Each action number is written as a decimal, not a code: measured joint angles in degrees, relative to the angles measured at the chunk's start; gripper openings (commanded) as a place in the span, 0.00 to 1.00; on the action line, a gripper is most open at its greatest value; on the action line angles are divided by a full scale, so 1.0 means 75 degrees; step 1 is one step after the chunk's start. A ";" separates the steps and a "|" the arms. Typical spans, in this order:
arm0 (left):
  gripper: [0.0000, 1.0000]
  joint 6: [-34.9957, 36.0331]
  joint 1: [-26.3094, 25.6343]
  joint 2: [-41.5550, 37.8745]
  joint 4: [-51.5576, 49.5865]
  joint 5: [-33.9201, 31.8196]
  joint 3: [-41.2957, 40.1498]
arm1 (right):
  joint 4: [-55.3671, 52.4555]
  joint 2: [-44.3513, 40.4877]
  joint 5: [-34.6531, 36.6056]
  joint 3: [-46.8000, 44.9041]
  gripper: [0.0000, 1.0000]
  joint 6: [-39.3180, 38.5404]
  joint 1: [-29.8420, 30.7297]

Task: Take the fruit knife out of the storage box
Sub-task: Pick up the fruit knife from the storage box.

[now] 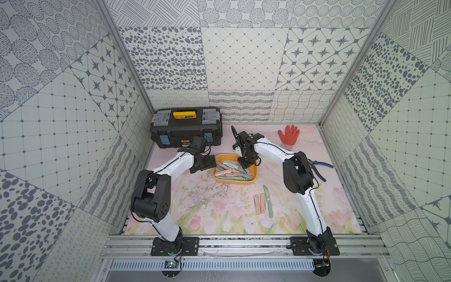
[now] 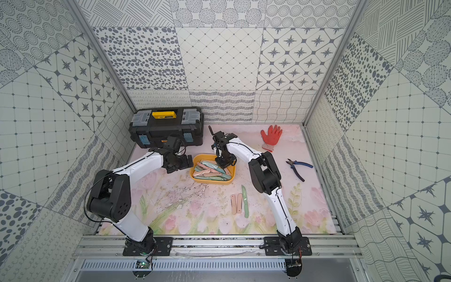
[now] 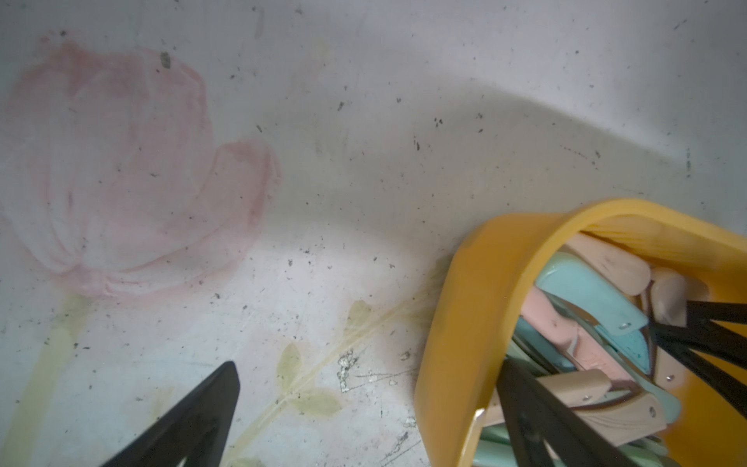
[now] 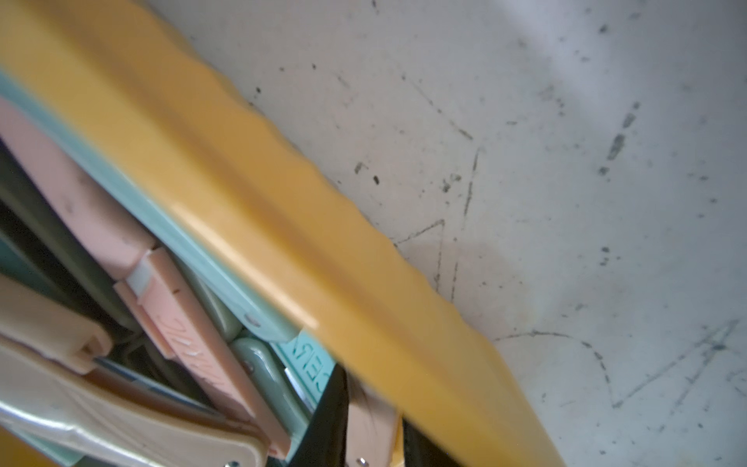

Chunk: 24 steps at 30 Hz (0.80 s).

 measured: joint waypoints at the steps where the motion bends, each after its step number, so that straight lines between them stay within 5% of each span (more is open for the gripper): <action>1: 0.99 0.0000 0.0000 0.0000 0.0000 0.0000 0.0000 | 0.0006 -0.0006 -0.0020 -0.0003 0.11 0.0026 -0.0006; 24: 0.99 0.0000 -0.0006 -0.0064 0.0044 0.0000 -0.0029 | 0.0082 -0.1909 -0.0793 -0.0254 0.14 0.0778 0.0017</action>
